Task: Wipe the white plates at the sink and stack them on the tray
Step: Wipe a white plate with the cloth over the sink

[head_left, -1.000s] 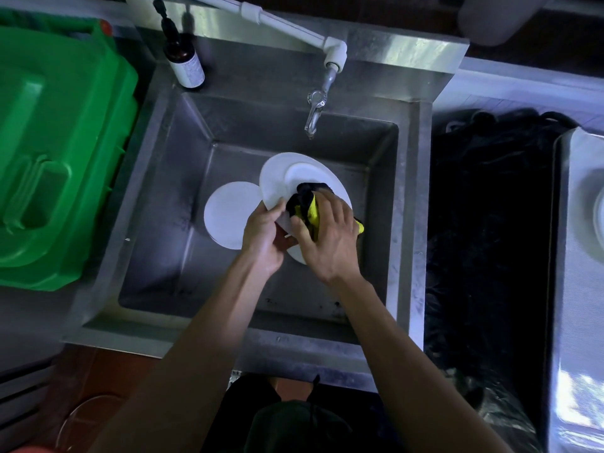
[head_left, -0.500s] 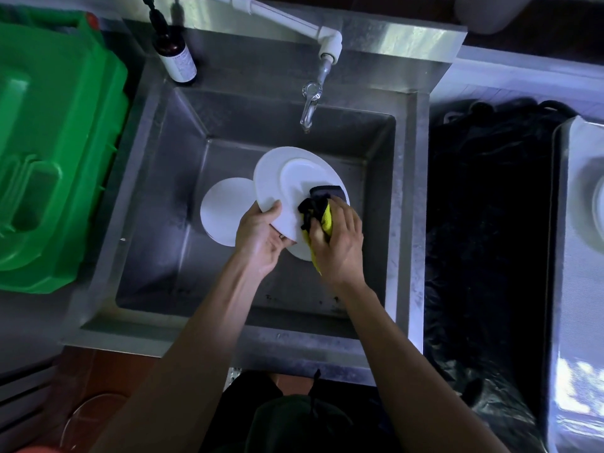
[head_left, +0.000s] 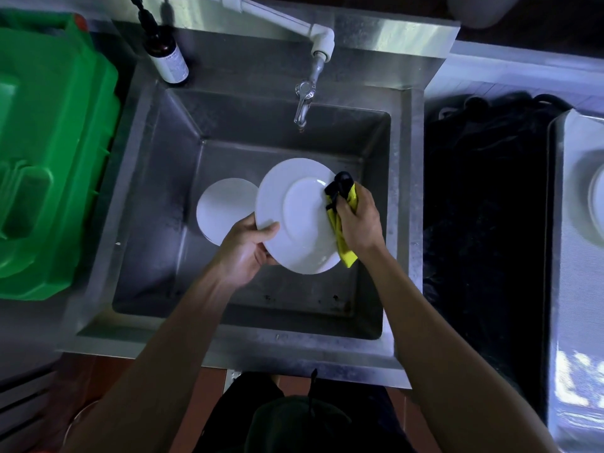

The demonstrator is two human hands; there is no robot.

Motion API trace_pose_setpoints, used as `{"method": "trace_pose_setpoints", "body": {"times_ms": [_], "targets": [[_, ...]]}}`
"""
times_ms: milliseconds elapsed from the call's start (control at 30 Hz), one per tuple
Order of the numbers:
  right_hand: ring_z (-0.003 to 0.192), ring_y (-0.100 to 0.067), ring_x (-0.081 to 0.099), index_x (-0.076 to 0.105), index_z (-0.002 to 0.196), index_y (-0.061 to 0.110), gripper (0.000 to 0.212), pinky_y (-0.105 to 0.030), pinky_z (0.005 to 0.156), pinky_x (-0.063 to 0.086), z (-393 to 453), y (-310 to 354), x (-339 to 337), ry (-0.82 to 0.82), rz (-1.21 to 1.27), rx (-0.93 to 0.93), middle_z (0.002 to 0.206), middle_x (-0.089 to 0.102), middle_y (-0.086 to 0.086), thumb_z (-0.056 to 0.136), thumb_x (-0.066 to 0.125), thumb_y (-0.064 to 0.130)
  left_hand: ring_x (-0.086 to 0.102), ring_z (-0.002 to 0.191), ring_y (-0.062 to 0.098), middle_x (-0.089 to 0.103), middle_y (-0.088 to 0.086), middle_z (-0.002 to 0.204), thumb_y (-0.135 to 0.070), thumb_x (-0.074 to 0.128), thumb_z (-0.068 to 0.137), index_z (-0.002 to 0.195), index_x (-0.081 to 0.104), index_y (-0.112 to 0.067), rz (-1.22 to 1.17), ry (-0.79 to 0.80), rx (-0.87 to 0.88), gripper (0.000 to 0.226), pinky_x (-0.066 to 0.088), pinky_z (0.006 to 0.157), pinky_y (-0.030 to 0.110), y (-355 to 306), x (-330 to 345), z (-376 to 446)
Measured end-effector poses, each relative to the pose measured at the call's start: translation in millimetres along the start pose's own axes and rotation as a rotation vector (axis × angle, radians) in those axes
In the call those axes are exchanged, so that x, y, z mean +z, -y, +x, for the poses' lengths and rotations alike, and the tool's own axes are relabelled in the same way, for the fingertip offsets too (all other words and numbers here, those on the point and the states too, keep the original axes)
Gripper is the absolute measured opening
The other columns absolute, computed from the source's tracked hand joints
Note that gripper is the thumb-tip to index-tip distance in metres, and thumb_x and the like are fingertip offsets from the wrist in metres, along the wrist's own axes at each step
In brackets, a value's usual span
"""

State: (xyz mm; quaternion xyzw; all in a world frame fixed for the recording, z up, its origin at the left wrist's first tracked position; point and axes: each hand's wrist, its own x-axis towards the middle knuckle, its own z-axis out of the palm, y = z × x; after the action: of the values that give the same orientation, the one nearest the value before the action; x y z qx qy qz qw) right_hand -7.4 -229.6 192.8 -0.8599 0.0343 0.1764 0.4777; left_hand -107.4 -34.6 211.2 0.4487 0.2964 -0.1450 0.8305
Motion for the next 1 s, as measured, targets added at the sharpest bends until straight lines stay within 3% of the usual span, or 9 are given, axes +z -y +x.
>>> {"method": "trace_pose_setpoints", "body": {"times_ms": [233, 400, 533, 667, 833, 1000], "targets": [[0.128, -0.028, 0.049, 0.051, 0.141, 0.016, 0.047, -0.050, 0.110, 0.040, 8.6, 10.9, -3.1, 0.074, -0.056, -0.108, 0.140, 0.053, -0.004, 0.094, 0.055, 0.024, 0.070, 0.108, 0.034, 0.071, 0.014, 0.124, -0.011, 0.067, 0.081, 0.132, 0.060, -0.007, 0.083, 0.051, -0.049, 0.052, 0.060, 0.073, 0.039, 6.1, -2.3, 1.1], [0.136, -0.028, 0.042, 0.055, 0.140, 0.014, 0.051, -0.046, 0.116, 0.032, 3.7, 23.0, 4.0, 0.105, -0.069, -0.236, 0.147, 0.051, -0.004, 0.090, 0.060, 0.017, 0.070, 0.106, 0.036, 0.073, 0.014, 0.120, -0.001, 0.065, 0.089, 0.124, 0.066, -0.009, 0.133, 0.058, -0.057, 0.036, 0.060, 0.074, 0.042, 7.4, -2.6, 3.5], [0.137, -0.032, 0.042, 0.058, 0.138, 0.011, 0.052, -0.051, 0.114, 0.031, -6.5, 33.3, 12.6, 0.125, -0.175, -0.399, 0.148, 0.052, -0.006, 0.087, 0.058, 0.019, 0.071, 0.106, 0.035, 0.073, 0.014, 0.120, -0.008, 0.071, 0.078, 0.121, 0.068, -0.011, 0.141, 0.036, -0.056, 0.043, 0.060, 0.077, 0.045, 7.7, 0.9, 6.2], [0.136, -0.033, 0.044, 0.061, 0.134, 0.008, 0.050, -0.054, 0.112, 0.032, -18.8, 41.2, 21.7, 0.131, -0.195, -0.492, 0.145, 0.054, -0.007, 0.085, 0.058, 0.018, 0.071, 0.105, 0.032, 0.074, 0.012, 0.116, -0.009, 0.072, 0.078, 0.112, 0.074, -0.017, 0.139, 0.022, -0.037, 0.035, 0.058, 0.076, 0.042, 8.6, 1.4, 10.5], [0.141, -0.032, 0.039, 0.060, 0.136, 0.009, 0.048, -0.052, 0.115, 0.029, -36.2, 38.5, 30.6, 0.185, -0.114, -0.514, 0.148, 0.051, -0.006, 0.088, 0.058, 0.015, 0.074, 0.093, 0.022, 0.076, 0.005, 0.100, -0.007, 0.069, 0.075, 0.097, 0.078, -0.023, 0.166, 0.008, -0.017, 0.029, 0.058, 0.067, 0.035, 6.5, 5.4, 12.6], [0.138, -0.031, 0.042, 0.061, 0.135, 0.009, 0.046, -0.051, 0.114, 0.031, -30.1, 33.0, 29.6, 0.207, -0.136, -0.496, 0.147, 0.052, -0.006, 0.090, 0.059, 0.017, 0.072, 0.095, 0.027, 0.073, 0.009, 0.100, -0.007, 0.069, 0.076, 0.102, 0.074, -0.017, 0.210, 0.020, -0.053, 0.028, 0.058, 0.068, 0.039, 9.6, 2.2, 10.6]]}}
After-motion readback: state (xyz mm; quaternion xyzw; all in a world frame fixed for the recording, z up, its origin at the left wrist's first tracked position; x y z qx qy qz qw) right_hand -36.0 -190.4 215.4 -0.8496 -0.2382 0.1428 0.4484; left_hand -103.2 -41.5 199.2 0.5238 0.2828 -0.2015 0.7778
